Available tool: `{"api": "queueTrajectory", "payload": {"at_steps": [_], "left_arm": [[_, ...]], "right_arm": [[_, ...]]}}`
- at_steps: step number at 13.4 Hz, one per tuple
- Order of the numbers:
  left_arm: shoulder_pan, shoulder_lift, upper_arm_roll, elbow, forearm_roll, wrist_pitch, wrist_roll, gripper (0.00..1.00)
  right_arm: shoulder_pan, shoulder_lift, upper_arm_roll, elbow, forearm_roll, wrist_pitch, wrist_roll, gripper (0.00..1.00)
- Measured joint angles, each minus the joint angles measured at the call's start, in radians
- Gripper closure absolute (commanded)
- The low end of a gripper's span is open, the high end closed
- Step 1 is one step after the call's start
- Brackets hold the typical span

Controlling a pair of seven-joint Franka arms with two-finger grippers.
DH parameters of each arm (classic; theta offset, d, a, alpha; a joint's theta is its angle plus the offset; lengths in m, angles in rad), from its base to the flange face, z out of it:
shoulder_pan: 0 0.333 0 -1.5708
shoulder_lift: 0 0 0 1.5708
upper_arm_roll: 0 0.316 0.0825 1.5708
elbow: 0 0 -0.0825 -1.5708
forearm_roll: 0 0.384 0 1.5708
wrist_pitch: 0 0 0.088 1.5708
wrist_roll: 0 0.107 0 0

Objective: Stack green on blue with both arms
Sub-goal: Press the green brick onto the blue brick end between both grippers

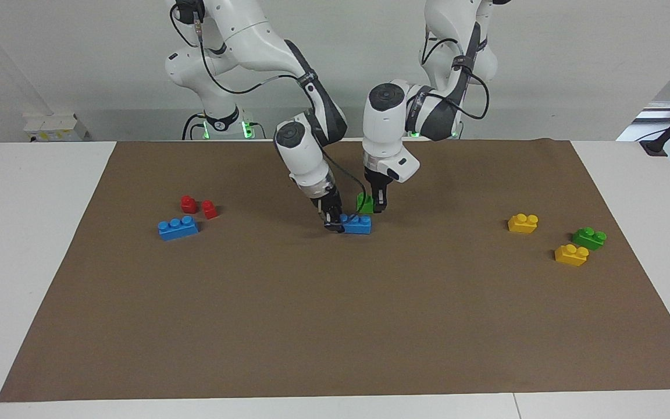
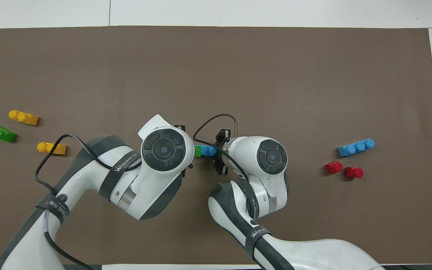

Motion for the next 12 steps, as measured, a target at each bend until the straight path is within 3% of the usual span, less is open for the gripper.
{"api": "queueTrajectory", "payload": {"at_steps": [12], "left_arm": [[-0.026,0.004,0.001,-0.075,0.056,0.142,-0.082,1.00]], "right_arm": [[0.000,0.000,0.000,-0.001,0.000,0.001,0.000,1.00]]}}
